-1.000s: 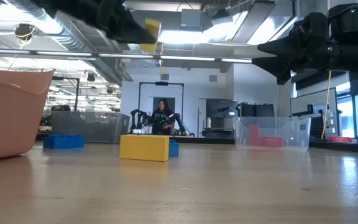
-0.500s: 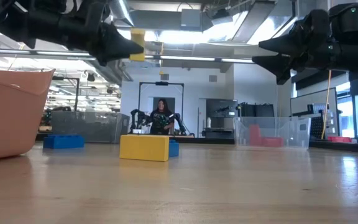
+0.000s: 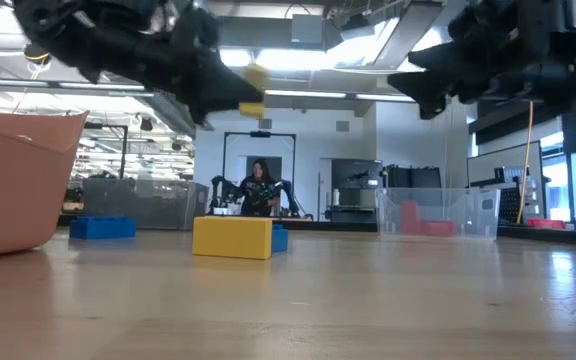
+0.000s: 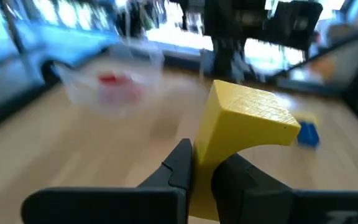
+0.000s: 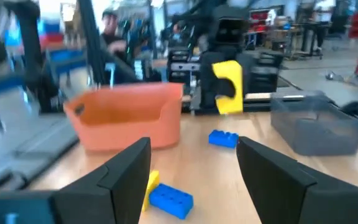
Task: Sort & place blocks by color
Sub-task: Put the top yellow block into the orange bin
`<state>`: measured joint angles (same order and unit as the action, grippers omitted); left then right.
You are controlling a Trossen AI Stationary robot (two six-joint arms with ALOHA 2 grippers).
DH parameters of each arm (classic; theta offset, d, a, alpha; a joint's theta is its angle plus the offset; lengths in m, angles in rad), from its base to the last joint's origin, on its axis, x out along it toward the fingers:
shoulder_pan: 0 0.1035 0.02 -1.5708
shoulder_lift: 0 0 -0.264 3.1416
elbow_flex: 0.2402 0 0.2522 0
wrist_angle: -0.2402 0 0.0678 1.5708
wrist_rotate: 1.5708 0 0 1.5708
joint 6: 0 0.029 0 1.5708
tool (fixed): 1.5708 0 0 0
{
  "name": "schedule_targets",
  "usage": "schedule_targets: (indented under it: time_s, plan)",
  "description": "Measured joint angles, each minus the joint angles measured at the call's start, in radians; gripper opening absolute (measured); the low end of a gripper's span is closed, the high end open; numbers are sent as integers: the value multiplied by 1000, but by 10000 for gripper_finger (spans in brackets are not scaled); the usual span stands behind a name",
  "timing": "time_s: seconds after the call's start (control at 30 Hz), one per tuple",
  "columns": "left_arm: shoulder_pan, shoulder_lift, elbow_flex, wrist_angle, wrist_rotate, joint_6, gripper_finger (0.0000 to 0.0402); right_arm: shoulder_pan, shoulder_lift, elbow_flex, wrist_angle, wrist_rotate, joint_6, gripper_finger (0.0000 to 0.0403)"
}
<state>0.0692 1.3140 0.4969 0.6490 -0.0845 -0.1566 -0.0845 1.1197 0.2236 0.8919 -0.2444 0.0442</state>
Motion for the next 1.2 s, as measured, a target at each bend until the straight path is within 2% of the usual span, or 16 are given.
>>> schedule_targets:
  time_s: [0.17,0.37,0.5,0.63,0.7,0.83,1.0,1.2]
  plan:
    - [-10,125,166,-245,-7,32,30,64,150,92,-2,67,-157,239]
    - [-67,223,289,-281,-59,125,30,81,283,219,-7,177,-216,239]
    - [-98,230,301,-275,-115,152,29,81,320,259,-6,215,-197,239]
    - [-117,230,301,-243,-185,162,29,91,350,271,-7,127,-175,239]
    - [-118,230,302,-231,-187,148,29,98,370,285,-7,147,-182,239]
    - [-116,230,301,-234,-194,132,28,104,405,318,-8,269,-187,239]
    - [-119,229,303,-223,-130,133,27,104,425,349,-7,277,-207,239]
    - [-128,227,303,-223,-135,132,27,109,423,350,-4,269,-206,239]
